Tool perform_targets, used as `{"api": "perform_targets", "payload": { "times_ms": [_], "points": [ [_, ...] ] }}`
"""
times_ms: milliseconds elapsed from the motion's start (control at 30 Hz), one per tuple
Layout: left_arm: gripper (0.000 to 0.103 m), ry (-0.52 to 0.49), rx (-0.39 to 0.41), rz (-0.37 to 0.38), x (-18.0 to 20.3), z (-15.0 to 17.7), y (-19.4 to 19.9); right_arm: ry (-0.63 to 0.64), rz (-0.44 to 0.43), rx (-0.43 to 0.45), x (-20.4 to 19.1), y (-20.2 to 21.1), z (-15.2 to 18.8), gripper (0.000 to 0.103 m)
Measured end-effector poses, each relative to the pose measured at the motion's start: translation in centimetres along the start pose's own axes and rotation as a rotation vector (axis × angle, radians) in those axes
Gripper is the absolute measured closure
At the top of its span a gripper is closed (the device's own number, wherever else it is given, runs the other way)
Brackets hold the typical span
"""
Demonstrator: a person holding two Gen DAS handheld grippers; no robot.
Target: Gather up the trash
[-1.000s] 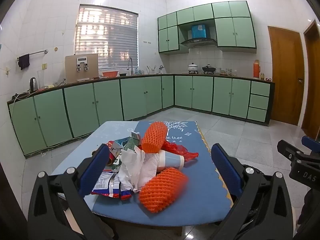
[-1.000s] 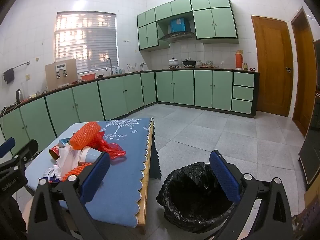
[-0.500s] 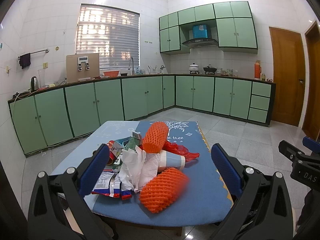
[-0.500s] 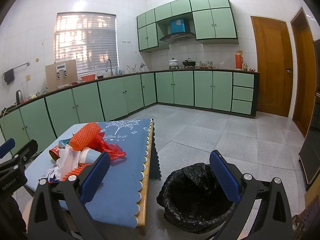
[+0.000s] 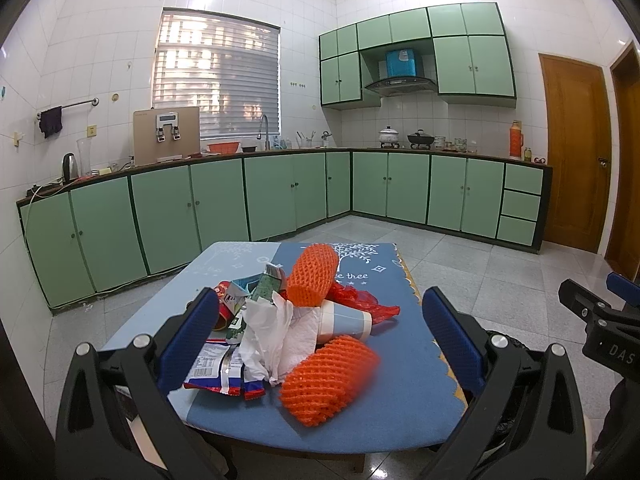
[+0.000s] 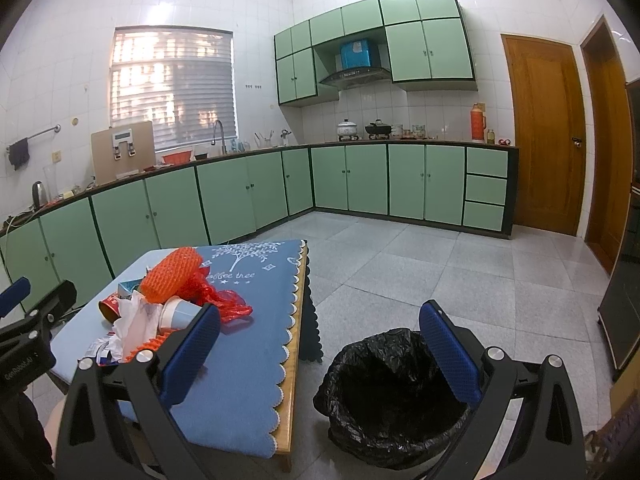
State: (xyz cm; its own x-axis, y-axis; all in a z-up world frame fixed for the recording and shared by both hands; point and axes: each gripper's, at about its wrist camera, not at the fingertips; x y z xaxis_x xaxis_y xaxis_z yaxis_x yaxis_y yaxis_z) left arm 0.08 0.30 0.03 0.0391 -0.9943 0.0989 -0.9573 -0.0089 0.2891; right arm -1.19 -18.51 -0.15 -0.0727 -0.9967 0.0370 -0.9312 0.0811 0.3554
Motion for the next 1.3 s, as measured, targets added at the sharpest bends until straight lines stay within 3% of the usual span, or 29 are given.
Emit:
{"api": "perform_targets", "payload": {
  "times_ms": [1300],
  "points": [
    [0.005,-0.002,0.000,0.001,0.11,0.03,0.01,0.002,-0.001,0.008,0.22,0.62,0.09,0.006]
  ]
}}
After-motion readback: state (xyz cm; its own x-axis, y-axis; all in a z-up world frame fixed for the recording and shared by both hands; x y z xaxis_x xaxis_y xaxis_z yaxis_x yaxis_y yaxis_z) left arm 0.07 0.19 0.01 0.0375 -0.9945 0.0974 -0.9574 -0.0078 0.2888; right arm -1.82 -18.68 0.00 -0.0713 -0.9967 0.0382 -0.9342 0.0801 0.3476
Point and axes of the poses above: each gripper's, at about its wrist camera, not at the fingertips, and y roughly against the way its jaws point, x to its right, z to its underside, and after that the axes turned 8 degrees about y, right-handed
